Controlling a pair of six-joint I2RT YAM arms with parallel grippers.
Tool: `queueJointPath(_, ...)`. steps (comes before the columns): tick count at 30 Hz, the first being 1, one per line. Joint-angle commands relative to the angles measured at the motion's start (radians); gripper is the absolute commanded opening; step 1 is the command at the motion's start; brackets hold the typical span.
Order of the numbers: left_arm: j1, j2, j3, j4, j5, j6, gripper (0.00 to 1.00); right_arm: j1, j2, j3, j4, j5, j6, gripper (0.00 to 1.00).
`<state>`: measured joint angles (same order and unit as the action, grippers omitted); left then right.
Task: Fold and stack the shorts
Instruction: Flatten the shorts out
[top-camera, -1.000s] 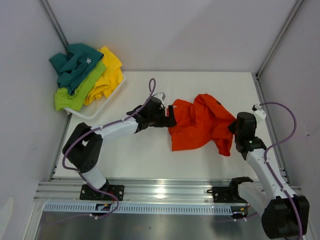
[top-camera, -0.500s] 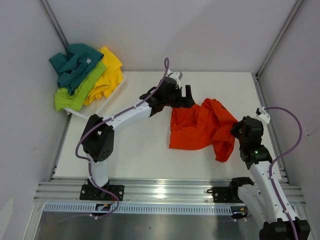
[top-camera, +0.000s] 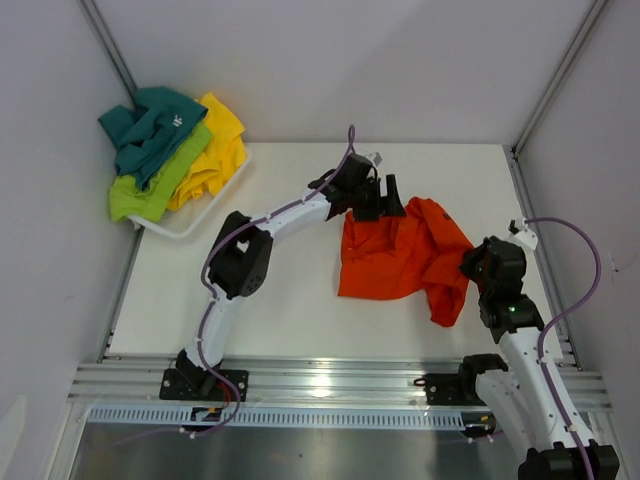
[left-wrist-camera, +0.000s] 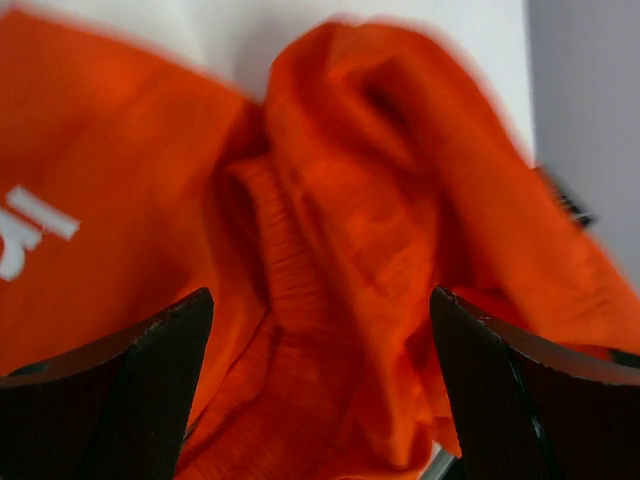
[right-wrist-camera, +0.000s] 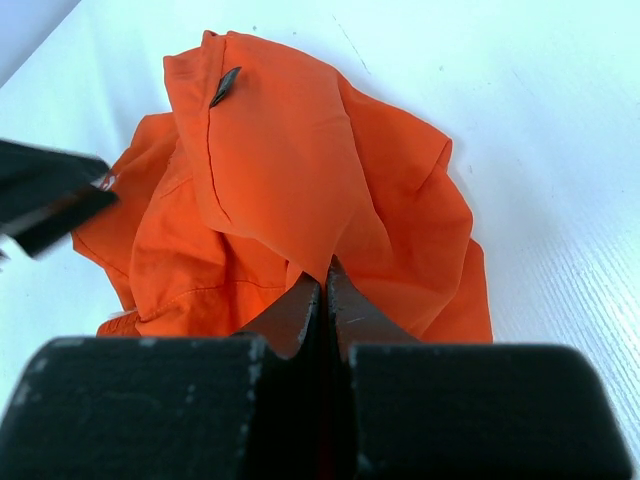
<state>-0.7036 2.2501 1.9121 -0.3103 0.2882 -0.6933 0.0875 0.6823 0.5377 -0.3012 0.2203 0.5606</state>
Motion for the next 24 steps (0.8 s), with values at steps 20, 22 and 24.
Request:
queueJointPath(20,-0.011,0.144,-0.142,0.450,0.259,-0.377,0.58,-0.002,-0.013,-0.031,0.053,0.005,-0.010,0.00)
queueJointPath(22,-0.008,0.158,-0.143,0.476,0.272,-0.408,0.38,-0.002,-0.012,-0.030,0.057,-0.001,-0.010,0.00)
queueJointPath(24,-0.004,0.175,-0.131,0.530,0.296,-0.434,0.20,-0.002,-0.012,-0.027,0.057,-0.006,-0.008,0.00)
